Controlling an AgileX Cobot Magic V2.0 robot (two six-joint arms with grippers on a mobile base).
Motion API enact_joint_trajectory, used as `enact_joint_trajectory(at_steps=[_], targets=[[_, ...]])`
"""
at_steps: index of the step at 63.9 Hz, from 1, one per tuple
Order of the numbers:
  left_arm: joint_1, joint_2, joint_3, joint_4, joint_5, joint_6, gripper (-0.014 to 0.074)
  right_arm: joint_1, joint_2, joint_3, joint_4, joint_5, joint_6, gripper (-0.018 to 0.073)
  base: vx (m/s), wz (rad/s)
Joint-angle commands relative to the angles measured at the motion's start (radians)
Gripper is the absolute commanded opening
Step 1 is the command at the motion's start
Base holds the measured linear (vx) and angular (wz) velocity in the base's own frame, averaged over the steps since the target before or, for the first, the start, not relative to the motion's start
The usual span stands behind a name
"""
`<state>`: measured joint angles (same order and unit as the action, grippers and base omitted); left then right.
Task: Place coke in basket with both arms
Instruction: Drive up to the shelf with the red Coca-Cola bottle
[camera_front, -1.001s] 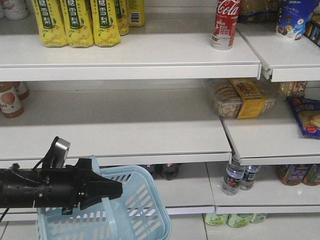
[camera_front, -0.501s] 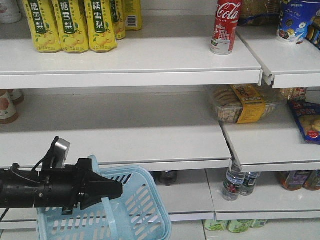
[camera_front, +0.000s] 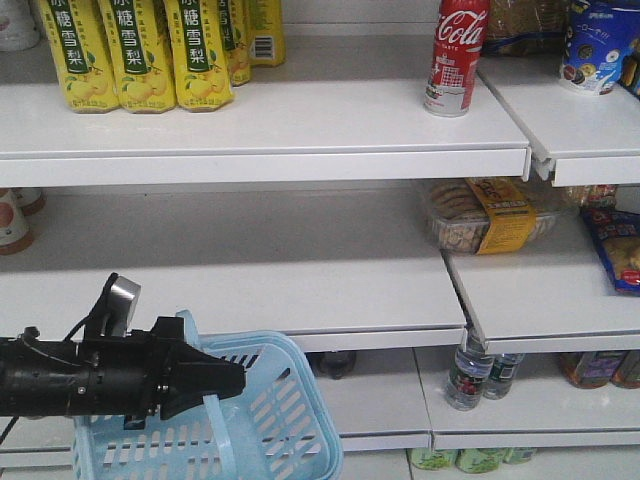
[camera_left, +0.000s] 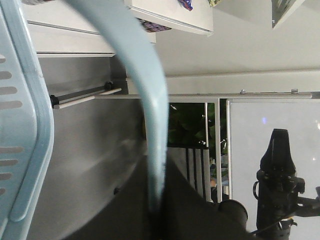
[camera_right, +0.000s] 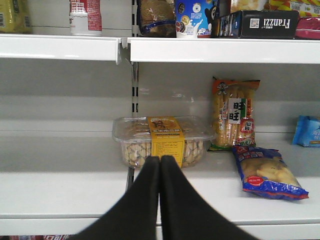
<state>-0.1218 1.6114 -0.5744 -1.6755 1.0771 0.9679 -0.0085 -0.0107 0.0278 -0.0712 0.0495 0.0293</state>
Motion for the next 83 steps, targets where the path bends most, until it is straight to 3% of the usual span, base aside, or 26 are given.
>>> enact_joint_trajectory(at_steps=[1, 83], targets=[[-0.007, -0.034, -0.024, -0.056, 0.079, 0.002, -0.0006, 0.001, 0.006, 0.008, -0.005, -0.078, -0.005, -0.0010, 0.02, -0.01], [-0.007, -0.034, -0.024, -0.056, 0.079, 0.002, -0.0006, 0.001, 0.006, 0.008, -0.005, -0.077, -0.005, -0.0010, 0.03, 0.01]])
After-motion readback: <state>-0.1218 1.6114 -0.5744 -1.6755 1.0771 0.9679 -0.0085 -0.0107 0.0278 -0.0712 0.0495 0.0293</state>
